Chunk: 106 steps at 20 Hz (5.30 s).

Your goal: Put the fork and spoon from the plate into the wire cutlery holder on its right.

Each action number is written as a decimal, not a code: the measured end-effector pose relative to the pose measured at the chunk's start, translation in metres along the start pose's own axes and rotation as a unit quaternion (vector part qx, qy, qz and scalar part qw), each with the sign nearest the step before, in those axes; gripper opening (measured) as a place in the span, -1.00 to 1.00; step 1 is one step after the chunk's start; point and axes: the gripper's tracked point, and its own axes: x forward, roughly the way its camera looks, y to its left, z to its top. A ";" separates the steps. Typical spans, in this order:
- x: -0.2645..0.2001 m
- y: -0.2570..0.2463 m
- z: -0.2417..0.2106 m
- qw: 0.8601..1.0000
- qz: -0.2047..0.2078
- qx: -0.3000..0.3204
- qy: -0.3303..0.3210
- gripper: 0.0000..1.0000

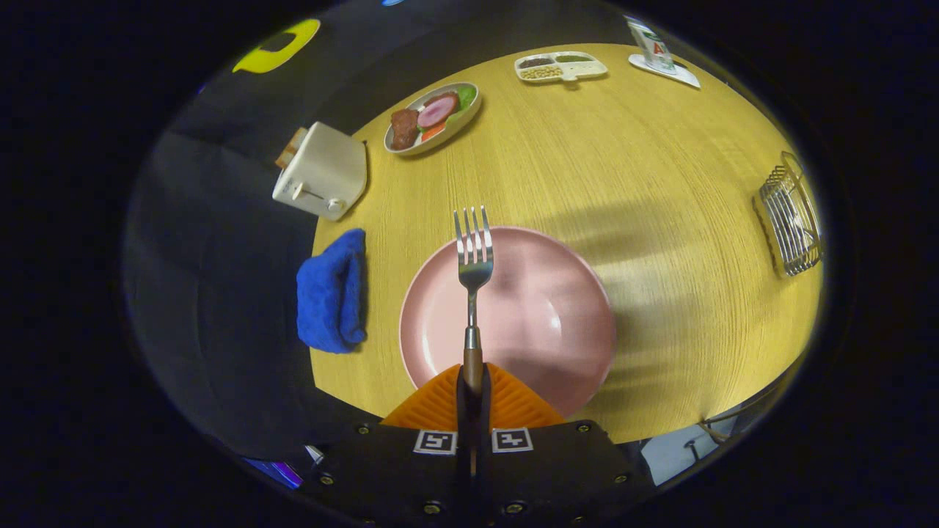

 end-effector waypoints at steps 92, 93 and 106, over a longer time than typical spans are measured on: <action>-0.168 -0.129 0.091 0.796 0.257 0.506 -0.209 -0.59; -0.166 -0.127 0.091 0.808 0.246 0.492 -0.211 -0.59; -0.177 -0.138 0.093 0.935 -0.009 0.213 -0.285 -0.58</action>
